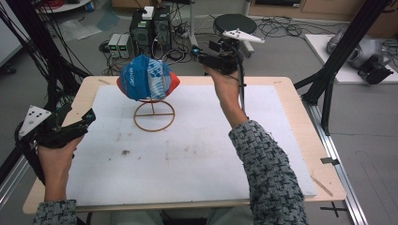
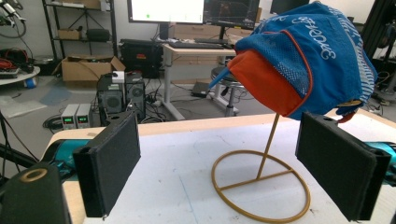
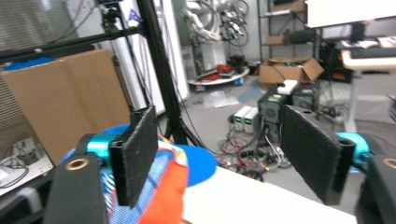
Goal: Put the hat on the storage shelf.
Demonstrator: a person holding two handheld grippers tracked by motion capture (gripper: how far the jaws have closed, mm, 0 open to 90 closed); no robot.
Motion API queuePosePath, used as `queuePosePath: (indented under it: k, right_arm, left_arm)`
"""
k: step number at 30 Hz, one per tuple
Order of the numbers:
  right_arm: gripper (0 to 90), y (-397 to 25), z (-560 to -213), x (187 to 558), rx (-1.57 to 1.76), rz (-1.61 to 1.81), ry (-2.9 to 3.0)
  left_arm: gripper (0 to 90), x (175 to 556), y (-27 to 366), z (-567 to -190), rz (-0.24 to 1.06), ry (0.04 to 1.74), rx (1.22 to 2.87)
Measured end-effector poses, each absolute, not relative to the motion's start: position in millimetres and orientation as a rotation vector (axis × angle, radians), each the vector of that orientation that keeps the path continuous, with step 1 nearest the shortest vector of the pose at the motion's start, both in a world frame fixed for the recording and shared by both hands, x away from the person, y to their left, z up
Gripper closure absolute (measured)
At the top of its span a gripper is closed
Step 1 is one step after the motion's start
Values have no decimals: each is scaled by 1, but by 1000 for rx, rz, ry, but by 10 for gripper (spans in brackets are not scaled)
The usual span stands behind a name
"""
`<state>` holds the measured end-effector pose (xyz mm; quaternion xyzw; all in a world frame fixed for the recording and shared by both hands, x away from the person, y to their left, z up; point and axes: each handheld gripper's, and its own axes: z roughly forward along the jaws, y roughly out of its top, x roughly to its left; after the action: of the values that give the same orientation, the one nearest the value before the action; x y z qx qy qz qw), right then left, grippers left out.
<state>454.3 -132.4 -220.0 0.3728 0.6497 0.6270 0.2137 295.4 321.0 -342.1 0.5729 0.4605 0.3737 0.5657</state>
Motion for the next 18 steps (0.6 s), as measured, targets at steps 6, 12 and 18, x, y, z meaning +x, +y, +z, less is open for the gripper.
queuePosePath:
  k: [6,12,18]
  right_arm:
    - [230,-168,-217,445,1067,1744,1719]
    - [202,-207,-220,428,1090,1722,1654]
    - [184,-231,-224,412,1093,1671,1632]
  left_arm:
    - [141,298,318,-343,876,1082,1358]
    - [141,298,318,-344,875,1089,1357]
    - [141,298,318,-344,878,1088,1363]
